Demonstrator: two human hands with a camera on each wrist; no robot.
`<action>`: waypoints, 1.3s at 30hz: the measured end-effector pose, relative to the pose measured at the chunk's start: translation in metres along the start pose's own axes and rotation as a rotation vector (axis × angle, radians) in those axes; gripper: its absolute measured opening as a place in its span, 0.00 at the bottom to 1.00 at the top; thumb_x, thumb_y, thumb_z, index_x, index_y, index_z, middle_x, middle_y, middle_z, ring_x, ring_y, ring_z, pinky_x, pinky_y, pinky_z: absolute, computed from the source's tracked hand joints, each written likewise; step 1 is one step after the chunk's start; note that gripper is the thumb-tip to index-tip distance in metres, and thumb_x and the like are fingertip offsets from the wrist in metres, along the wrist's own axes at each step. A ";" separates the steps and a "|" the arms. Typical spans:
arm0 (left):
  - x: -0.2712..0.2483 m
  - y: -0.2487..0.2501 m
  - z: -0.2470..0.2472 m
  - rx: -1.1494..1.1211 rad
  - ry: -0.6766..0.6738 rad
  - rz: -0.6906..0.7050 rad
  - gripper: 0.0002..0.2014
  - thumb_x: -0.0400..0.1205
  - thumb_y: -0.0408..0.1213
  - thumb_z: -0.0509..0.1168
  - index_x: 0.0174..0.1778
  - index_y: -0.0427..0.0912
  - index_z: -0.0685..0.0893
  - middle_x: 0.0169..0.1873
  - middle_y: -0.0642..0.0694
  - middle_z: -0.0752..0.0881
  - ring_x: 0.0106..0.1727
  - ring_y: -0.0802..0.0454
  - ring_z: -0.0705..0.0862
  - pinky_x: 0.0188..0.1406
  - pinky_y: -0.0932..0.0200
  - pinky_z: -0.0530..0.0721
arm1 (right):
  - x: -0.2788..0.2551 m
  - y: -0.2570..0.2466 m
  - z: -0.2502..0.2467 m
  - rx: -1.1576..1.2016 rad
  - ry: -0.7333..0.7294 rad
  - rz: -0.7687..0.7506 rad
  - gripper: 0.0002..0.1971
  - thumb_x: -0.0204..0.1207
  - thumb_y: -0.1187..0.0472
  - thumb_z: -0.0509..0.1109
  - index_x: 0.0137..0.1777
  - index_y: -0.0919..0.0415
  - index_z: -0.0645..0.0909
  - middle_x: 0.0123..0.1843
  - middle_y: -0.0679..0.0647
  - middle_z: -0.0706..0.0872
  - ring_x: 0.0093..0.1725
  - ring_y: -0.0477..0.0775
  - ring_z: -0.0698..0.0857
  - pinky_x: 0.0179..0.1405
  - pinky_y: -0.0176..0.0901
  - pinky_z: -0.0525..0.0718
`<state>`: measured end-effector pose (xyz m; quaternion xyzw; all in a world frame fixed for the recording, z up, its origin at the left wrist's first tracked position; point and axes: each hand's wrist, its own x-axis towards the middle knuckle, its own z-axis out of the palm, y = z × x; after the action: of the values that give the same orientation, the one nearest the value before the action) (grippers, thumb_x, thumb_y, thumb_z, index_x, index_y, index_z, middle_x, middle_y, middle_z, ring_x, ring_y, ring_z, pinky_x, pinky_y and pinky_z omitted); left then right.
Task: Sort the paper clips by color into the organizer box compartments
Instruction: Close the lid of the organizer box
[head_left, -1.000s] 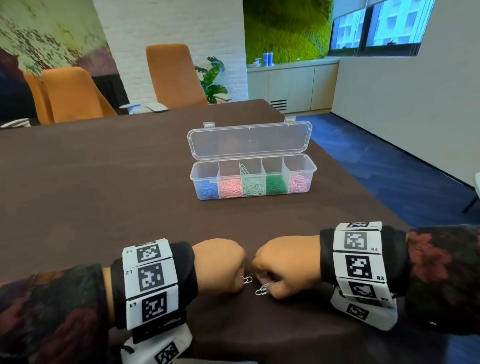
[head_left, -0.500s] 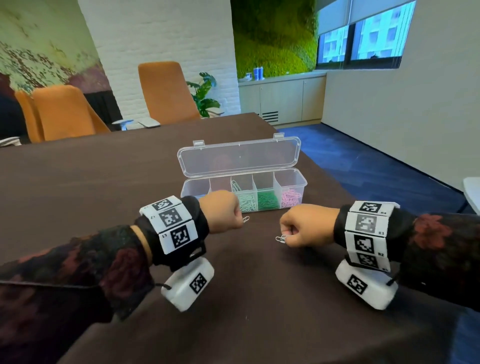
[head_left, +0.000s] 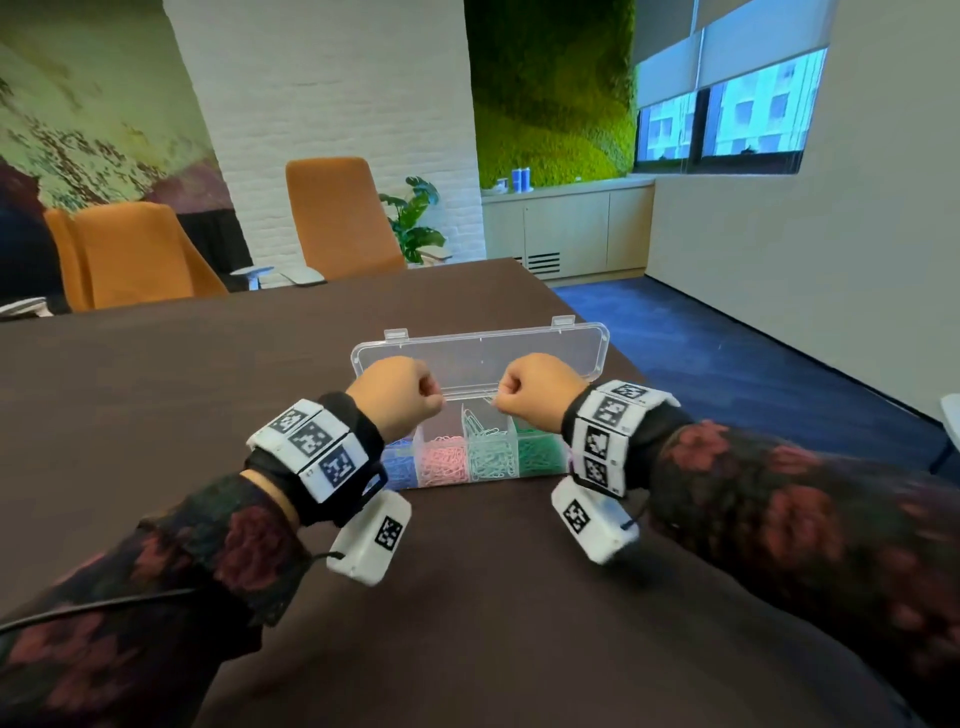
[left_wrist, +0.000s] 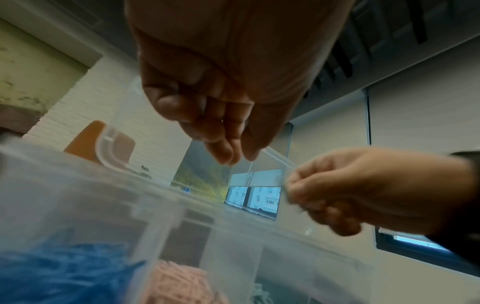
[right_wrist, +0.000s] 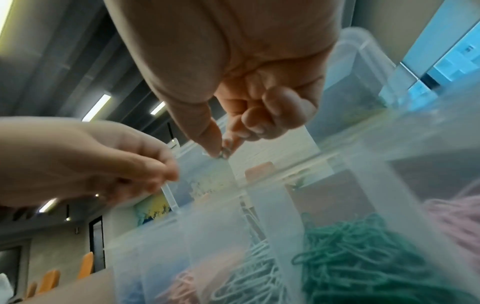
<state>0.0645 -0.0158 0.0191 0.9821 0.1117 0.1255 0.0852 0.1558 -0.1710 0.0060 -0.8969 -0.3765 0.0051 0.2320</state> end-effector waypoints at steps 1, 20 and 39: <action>-0.008 -0.005 -0.004 -0.008 0.033 0.019 0.06 0.82 0.38 0.64 0.45 0.40 0.83 0.38 0.50 0.81 0.40 0.52 0.77 0.36 0.61 0.69 | 0.007 -0.003 0.004 -0.006 -0.021 0.016 0.12 0.76 0.60 0.67 0.33 0.65 0.81 0.40 0.64 0.87 0.43 0.61 0.85 0.44 0.45 0.80; -0.015 -0.022 -0.028 0.068 0.042 0.154 0.08 0.81 0.31 0.64 0.55 0.40 0.80 0.50 0.45 0.87 0.52 0.46 0.83 0.51 0.56 0.78 | -0.022 0.039 -0.040 -0.361 0.096 -0.098 0.15 0.85 0.58 0.59 0.68 0.56 0.79 0.64 0.55 0.85 0.65 0.58 0.79 0.56 0.43 0.72; -0.018 -0.028 -0.011 0.194 -0.317 0.204 0.14 0.80 0.38 0.68 0.63 0.44 0.81 0.69 0.44 0.74 0.72 0.46 0.72 0.64 0.57 0.68 | -0.044 0.044 -0.024 -0.405 -0.116 -0.088 0.18 0.79 0.56 0.70 0.69 0.54 0.79 0.69 0.52 0.79 0.68 0.55 0.77 0.67 0.46 0.73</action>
<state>0.0386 0.0081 0.0203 0.9994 0.0086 -0.0340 -0.0063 0.1577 -0.2375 0.0018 -0.9061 -0.4213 -0.0289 0.0249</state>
